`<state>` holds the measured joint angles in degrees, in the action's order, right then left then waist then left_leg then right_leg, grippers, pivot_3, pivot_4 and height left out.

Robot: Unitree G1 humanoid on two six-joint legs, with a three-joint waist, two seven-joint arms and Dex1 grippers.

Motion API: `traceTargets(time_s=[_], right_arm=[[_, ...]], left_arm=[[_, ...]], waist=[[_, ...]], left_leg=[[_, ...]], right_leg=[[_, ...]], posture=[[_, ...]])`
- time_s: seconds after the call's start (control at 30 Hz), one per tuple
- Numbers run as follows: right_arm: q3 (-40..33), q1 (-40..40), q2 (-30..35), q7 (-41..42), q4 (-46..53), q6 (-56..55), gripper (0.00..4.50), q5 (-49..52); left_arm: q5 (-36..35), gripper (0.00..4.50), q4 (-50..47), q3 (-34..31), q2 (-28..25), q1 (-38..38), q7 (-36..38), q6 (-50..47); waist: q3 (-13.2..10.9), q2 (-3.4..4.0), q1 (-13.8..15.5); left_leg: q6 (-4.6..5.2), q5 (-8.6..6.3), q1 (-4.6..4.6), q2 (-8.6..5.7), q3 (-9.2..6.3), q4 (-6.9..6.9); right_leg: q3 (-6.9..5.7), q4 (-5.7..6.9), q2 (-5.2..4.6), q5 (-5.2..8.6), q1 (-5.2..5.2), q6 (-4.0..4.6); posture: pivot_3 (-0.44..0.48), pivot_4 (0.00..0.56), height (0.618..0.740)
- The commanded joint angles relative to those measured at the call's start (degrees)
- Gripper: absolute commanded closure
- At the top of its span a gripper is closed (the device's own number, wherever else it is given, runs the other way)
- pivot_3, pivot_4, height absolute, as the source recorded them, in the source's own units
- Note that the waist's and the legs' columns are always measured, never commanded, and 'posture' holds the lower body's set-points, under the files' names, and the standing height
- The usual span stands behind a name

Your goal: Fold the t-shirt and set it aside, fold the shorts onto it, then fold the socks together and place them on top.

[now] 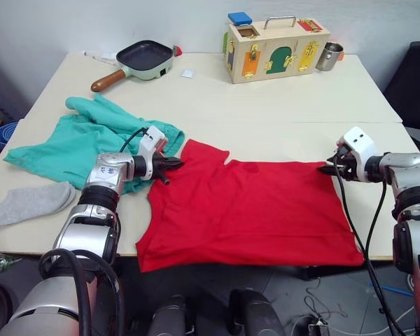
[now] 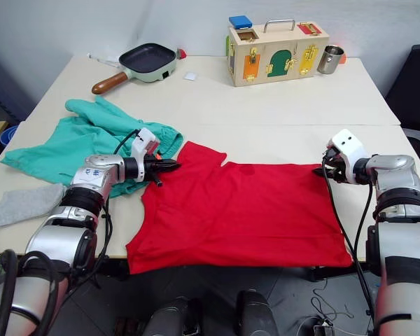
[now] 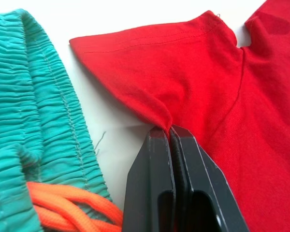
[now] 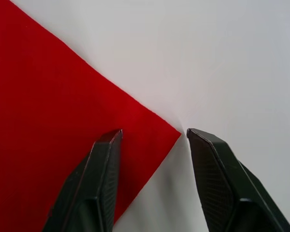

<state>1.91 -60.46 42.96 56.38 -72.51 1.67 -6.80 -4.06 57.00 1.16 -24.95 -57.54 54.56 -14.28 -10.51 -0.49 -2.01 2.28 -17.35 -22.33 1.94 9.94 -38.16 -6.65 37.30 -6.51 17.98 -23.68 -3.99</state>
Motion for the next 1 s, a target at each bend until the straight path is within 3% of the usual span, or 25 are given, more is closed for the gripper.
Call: traceTargets(time_s=[0.03,0.13,0.5,0.67,0.77,0.93,1.0], right_arm=[[-0.2,-0.7,-0.7,-0.7,-0.9,0.6,3.48,-0.3],[-0.1,-0.8,-0.7,-0.5,-0.9,0.4,4.48,-0.5],[-2.7,-1.8,2.9,4.8,0.4,-0.4,4.48,2.0],[-1.6,-1.6,2.6,1.4,-0.1,0.9,4.48,0.6],[-0.5,-1.5,1.7,-1.9,-0.1,-0.9,3.94,-1.0],[-0.4,-2.5,-0.3,-4.0,-1.3,-0.2,2.29,-1.7],[-0.5,-2.9,-1.0,-3.4,-1.9,1.4,2.29,-1.5]], left_arm=[[0.2,4.5,-2.2,0.1,-0.5,0.4,0.5,-0.1],[0.3,4.5,-2.9,0.2,-0.9,0.8,0.8,-0.2],[-2.1,4.5,-11.1,-1.7,-3.1,3.6,3.2,1.3],[-1.7,4.5,-12.0,-1.2,-3.4,4.9,3.3,1.2],[-1.5,4.5,-11.9,-0.8,-2.8,5.1,3.1,1.4],[-1.5,4.5,-12.0,-0.5,-2.1,4.9,3.0,1.1],[-1.5,4.5,-11.9,-0.4,-2.0,4.9,2.9,1.1]], waist=[[0.0,-0.01,-0.2],[0.0,-0.01,-0.2],[0.0,-0.01,-0.2],[0.0,0.0,-0.2],[0.0,0.0,-0.2],[0.0,0.0,-0.2],[0.0,0.0,-0.2]], left_leg=[[0.0,0.0,0.0,0.0,0.0,-0.02],[0.01,0.01,0.02,0.0,0.0,-0.04],[0.01,0.01,0.0,0.0,0.0,-0.04],[0.01,0.01,0.01,0.0,0.0,-0.05],[0.02,0.01,0.01,-0.01,0.0,-0.06],[0.02,0.01,0.01,0.0,0.0,-0.05],[0.02,0.01,0.01,0.0,0.0,-0.05]], right_leg=[[0.01,0.02,0.0,0.0,0.0,0.0],[0.01,0.08,-0.01,0.0,0.0,0.0],[0.0,0.1,-0.02,0.0,-0.02,0.0],[0.02,0.1,-0.03,0.0,-0.01,0.0],[0.02,0.11,-0.03,0.0,-0.01,0.0],[0.02,0.12,-0.03,0.0,-0.02,0.0],[0.02,0.12,-0.02,0.0,-0.02,0.0]], posture=[[0.0,0.15,0.74],[0.0,0.15,0.74],[0.0,0.15,0.74],[0.0,0.15,0.74],[0.0,0.15,0.74],[0.0,0.15,0.74],[0.0,0.15,0.74]])
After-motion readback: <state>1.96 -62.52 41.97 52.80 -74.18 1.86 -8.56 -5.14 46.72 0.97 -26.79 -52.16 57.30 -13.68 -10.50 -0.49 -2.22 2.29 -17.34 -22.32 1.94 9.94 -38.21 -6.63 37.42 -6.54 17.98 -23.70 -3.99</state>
